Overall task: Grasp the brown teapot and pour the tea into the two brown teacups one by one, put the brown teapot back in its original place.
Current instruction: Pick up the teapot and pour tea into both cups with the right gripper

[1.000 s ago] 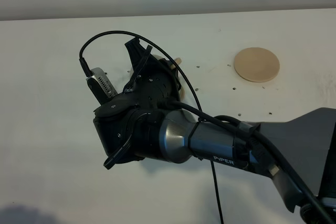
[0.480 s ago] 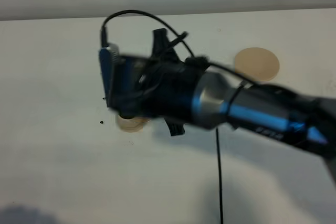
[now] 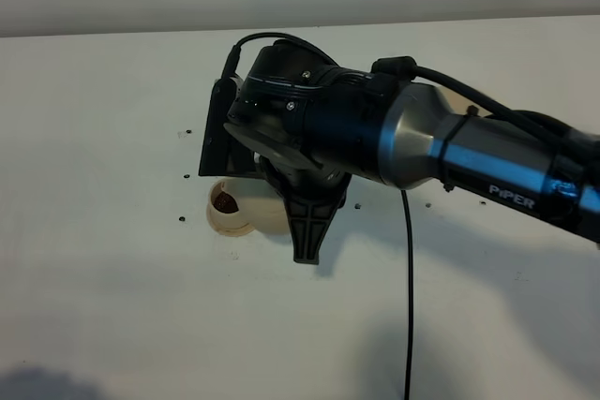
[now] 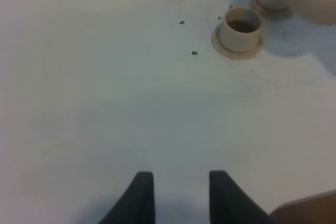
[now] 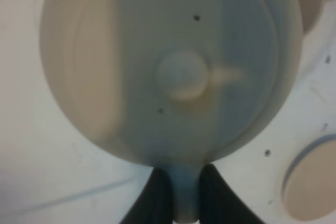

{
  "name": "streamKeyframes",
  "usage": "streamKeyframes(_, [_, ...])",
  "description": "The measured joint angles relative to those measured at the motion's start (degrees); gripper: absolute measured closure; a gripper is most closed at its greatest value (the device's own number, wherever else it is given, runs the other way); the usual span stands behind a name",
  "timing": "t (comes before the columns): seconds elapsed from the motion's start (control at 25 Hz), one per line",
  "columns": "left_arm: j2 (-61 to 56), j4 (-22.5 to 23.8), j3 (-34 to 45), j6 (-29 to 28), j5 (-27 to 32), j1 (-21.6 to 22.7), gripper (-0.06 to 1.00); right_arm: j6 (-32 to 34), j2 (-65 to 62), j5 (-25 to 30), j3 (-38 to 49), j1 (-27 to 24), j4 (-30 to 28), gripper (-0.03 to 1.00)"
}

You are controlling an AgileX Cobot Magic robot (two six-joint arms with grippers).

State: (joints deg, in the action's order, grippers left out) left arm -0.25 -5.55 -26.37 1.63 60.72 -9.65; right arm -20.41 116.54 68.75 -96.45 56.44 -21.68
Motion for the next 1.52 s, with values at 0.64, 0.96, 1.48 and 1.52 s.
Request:
streamKeyframes(0.64, [0.00,0.00,0.00,0.00,0.00,0.00,0.70,1.25,2.99,-4.14,-0.08,-0.07,0.59,0.86])
streamKeyframes(0.96, [0.00,0.00,0.00,0.00,0.00,0.00,0.70,1.45,2.99,-4.14,-0.08,-0.07,0.61,0.86])
streamKeyframes(1.48, [0.00,0.00,0.00,0.00,0.00,0.00,0.70,0.60,2.59,-4.09,-0.08,-8.56,0.73,0.86])
streamKeyframes(1.52, [0.00,0.00,0.00,0.00,0.00,0.00,0.70,0.05,2.46,-4.09,-0.13,-9.52,0.73,0.86])
